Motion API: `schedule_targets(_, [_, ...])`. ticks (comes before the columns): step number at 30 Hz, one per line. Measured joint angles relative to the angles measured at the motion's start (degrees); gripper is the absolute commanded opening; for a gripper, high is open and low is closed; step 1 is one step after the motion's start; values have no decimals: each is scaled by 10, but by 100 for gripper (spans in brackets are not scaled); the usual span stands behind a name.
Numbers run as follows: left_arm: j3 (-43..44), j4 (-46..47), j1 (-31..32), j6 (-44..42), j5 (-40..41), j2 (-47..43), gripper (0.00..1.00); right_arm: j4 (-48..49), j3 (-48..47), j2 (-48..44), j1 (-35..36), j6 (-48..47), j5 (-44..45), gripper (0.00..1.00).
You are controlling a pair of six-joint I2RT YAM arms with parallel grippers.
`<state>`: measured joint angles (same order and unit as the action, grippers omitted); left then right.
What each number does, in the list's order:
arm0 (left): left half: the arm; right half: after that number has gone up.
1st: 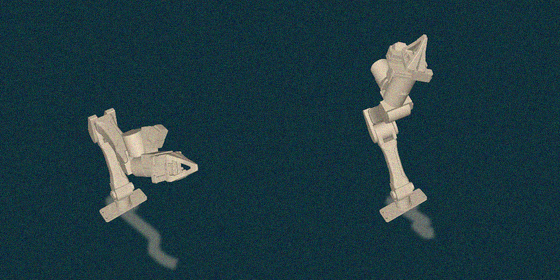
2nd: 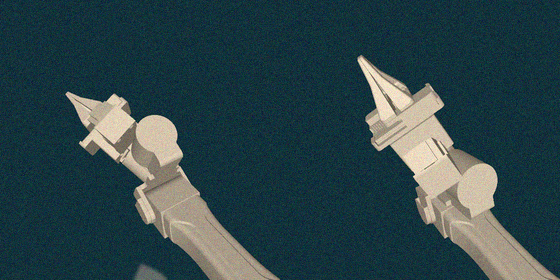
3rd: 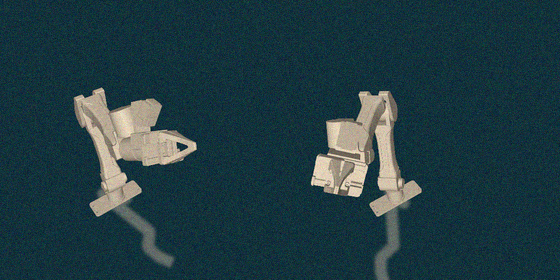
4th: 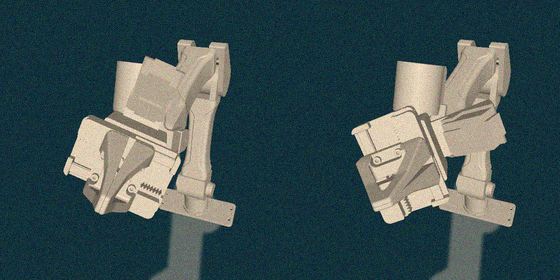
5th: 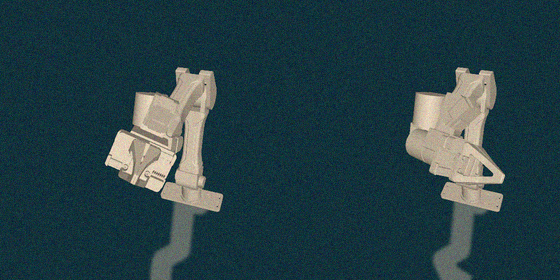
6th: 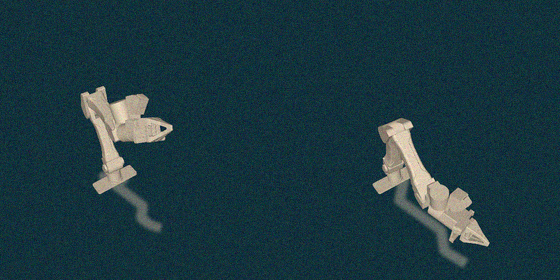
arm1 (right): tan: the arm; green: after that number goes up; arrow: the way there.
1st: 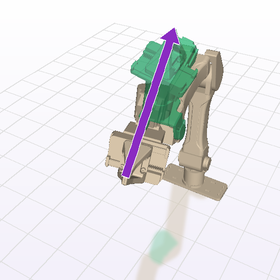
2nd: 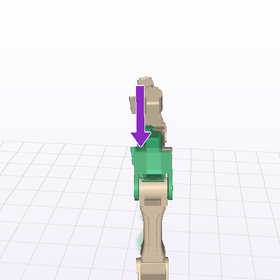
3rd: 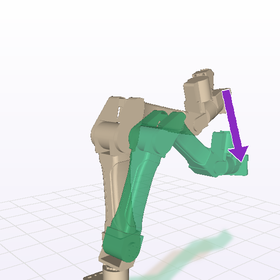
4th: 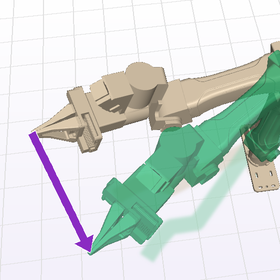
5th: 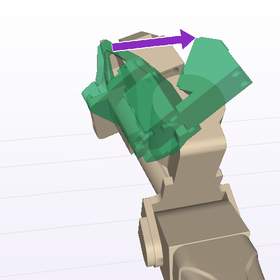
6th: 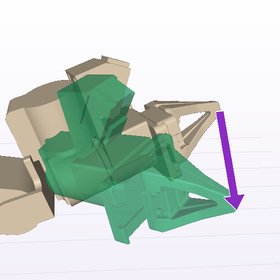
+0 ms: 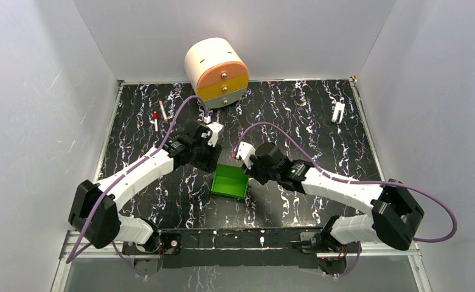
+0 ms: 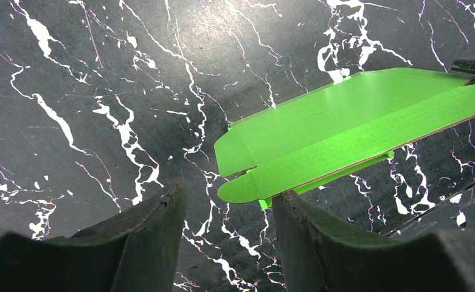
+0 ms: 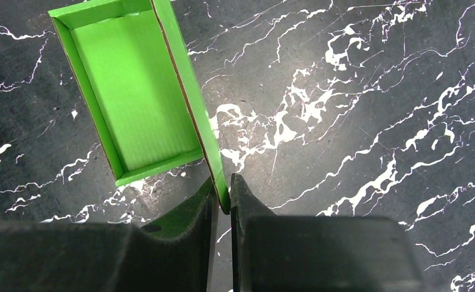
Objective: Fold the paper box
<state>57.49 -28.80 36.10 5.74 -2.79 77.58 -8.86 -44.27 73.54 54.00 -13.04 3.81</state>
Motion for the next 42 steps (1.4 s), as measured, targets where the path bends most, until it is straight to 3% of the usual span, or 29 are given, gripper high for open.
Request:
schedule_targets(7, [0, 0, 0, 0, -1, 0, 51, 16, 3, 0, -3, 1, -10, 17])
schedule_targets(18, [0, 0, -2, 0, -1, -1, 51, 32, 8, 2, -10, 1, -17, 0])
schedule_targets(31, [-12, 2, -8, -27, -16, -15, 49, 33, 9, 2, -33, -33, -61, 0])
schedule_targets(42, [-81, 50, -9, -88, 0, -46, 49, 29, 9, 1, -44, -52, -78, 0])
